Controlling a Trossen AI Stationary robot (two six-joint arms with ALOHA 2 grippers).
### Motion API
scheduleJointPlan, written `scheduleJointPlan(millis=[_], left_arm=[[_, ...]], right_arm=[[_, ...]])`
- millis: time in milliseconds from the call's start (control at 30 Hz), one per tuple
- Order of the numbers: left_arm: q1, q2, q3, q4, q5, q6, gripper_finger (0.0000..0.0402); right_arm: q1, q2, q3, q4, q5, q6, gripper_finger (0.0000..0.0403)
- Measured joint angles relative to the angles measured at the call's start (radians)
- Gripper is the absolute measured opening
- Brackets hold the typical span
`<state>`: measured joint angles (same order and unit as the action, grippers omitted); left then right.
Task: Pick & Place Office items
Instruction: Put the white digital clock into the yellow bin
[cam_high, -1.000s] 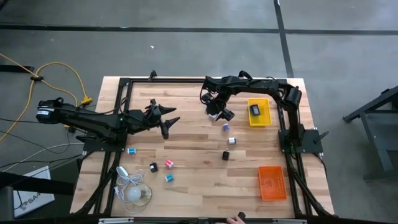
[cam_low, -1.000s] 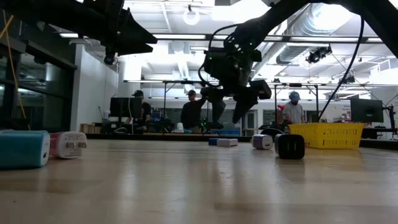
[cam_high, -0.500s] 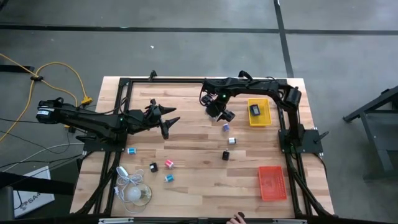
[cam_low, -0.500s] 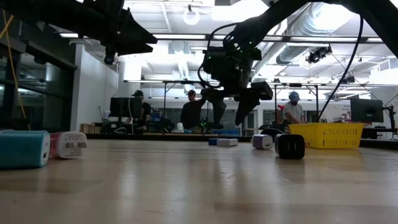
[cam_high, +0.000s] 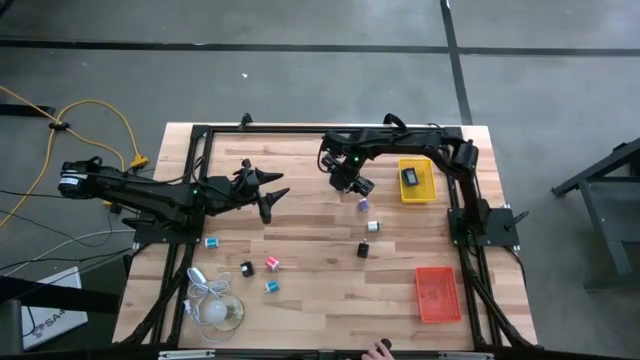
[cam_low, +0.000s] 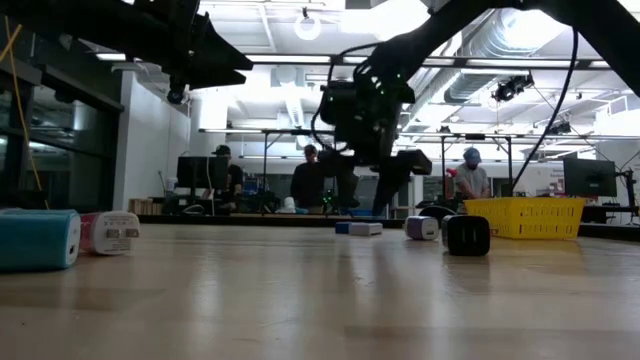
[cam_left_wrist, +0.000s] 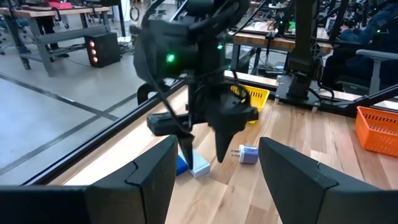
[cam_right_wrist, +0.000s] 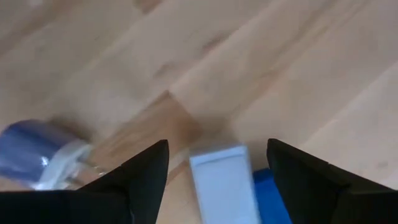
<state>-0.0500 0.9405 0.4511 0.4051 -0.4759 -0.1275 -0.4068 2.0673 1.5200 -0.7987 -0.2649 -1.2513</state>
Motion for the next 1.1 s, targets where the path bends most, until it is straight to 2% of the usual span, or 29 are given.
scheduleJointPlan(millis=[1100], left_arm=[[0.000,0.000,0.000,0.004,0.000,0.000,0.0218]], right_arm=[[-0.012,0.036,0.000,0.002,0.031,-0.071,0.0258]])
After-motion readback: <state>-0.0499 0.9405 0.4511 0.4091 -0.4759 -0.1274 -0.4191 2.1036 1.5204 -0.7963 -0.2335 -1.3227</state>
